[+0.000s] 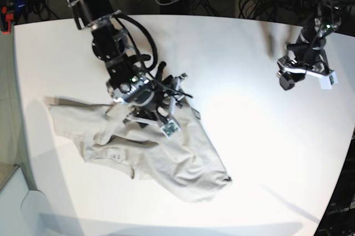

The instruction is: Layout the t-shirt on the table in an organized manner, then fold the t-shirt properly

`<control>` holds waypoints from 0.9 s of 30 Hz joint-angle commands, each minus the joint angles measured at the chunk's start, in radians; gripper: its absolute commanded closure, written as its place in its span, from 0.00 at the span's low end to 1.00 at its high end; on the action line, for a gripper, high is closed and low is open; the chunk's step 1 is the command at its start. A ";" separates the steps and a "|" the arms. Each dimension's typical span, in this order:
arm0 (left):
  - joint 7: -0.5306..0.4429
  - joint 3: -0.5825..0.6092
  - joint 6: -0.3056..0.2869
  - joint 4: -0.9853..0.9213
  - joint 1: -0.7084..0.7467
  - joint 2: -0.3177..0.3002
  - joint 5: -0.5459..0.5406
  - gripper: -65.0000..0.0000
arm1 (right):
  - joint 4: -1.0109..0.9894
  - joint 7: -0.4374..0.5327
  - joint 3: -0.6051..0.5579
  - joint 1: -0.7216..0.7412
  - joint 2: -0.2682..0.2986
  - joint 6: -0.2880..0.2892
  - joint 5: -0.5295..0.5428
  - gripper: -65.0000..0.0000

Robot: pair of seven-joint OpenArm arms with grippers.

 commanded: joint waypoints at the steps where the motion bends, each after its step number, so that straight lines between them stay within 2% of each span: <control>1: -0.021 -0.007 -0.009 0.024 -0.002 -0.011 -0.012 0.58 | 0.000 0.032 0.002 0.020 -0.010 0.020 0.003 0.40; 10: -0.021 -0.003 -0.009 0.024 0.000 -0.011 -0.014 0.58 | -0.138 0.222 0.002 0.022 -0.007 0.020 0.003 0.43; 12: -0.021 -0.006 -0.009 0.024 0.007 -0.011 -0.014 0.58 | -0.172 0.274 0.002 0.031 -0.005 0.020 0.003 0.49; 15: -0.021 -0.007 -0.009 0.024 0.013 -0.011 -0.014 0.58 | -0.232 0.314 0.004 0.053 -0.005 0.020 0.003 0.64; 20: -0.021 -0.007 -0.009 0.024 0.015 -0.011 -0.014 0.58 | -0.250 0.307 0.005 0.091 -0.005 0.020 0.003 0.97; 21: -0.021 -0.007 -0.009 0.024 0.015 -0.011 -0.014 0.58 | -0.249 0.305 0.009 0.100 -0.005 0.020 0.003 0.99; 23: -0.021 -0.007 -0.009 0.024 0.015 -0.011 -0.014 0.58 | -0.218 0.305 0.012 0.109 -0.003 0.020 0.003 0.96; 27: -0.021 -0.007 -0.009 0.024 0.015 -0.011 -0.014 0.58 | -0.074 0.305 0.013 0.108 0.030 0.020 0.007 0.97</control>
